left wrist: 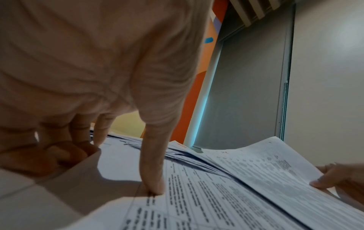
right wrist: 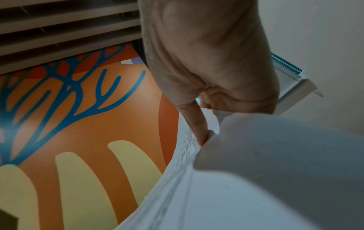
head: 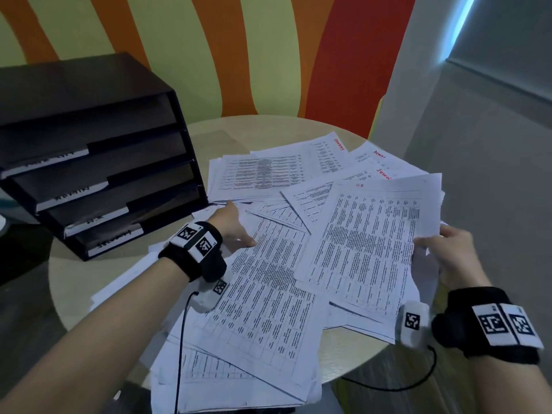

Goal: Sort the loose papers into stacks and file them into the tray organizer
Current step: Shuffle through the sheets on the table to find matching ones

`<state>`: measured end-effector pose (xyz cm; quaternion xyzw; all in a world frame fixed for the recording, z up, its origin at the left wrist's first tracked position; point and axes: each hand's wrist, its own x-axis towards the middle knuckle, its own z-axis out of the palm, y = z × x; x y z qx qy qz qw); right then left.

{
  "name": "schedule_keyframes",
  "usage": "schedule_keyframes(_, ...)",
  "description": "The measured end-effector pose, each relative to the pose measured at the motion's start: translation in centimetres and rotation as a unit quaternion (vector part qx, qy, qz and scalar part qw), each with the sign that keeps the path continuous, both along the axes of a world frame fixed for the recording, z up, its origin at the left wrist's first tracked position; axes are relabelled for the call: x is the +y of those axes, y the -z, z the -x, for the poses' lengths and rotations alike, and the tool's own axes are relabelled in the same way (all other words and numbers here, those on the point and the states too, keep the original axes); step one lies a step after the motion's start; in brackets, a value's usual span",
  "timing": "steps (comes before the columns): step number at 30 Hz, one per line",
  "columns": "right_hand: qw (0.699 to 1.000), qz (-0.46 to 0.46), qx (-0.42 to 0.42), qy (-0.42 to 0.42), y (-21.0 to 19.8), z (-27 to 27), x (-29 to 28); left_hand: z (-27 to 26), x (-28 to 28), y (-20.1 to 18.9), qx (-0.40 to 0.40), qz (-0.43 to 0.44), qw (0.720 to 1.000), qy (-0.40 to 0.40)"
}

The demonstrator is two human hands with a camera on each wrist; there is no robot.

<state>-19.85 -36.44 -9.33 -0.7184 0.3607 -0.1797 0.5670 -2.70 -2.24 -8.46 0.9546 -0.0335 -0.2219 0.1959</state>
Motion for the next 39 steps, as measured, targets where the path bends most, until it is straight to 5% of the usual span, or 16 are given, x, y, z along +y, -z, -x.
schedule_keyframes(4,0.998,0.015,0.023,-0.049,0.1,-0.8,1.9,0.0,1.5,0.4,0.0,0.055,0.998,-0.018)
schedule_keyframes(11,0.996,0.029,0.035,-0.076,0.2,-1.1,2.6,0.5,6.8,-0.9,0.045,0.003,0.999,-0.021)
schedule_keyframes(16,0.996,0.022,0.023,-0.086,-0.2,-1.0,3.1,1.0,8.7,-1.5,0.047,0.114,0.991,-0.053)
schedule_keyframes(21,0.992,-0.045,0.012,-0.118,-0.7,-1.2,3.8,1.3,8.6,-2.0,-0.059,0.269,0.955,-0.113)
schedule_keyframes(26,0.979,-0.109,-0.008,-0.169,-1.3,-1.7,6.3,2.6,8.1,-3.9,-0.078,0.418,0.9,-0.096)
schedule_keyframes(30,0.97,-0.13,-0.022,-0.202,-0.8,-2.5,9.3,2.6,9.3,-6.2,-0.146,0.4,0.902,-0.07)
schedule_keyframes(33,0.963,-0.159,-0.032,-0.216,-0.8,-2.9,10.9,2.1,10.4,-7.3,-0.175,0.438,0.875,-0.105)
schedule_keyframes(39,0.958,-0.181,-0.081,-0.205,-1.1,-3.9,14.2,3.0,8.5,-6.8,-0.113,0.531,0.825,-0.156)
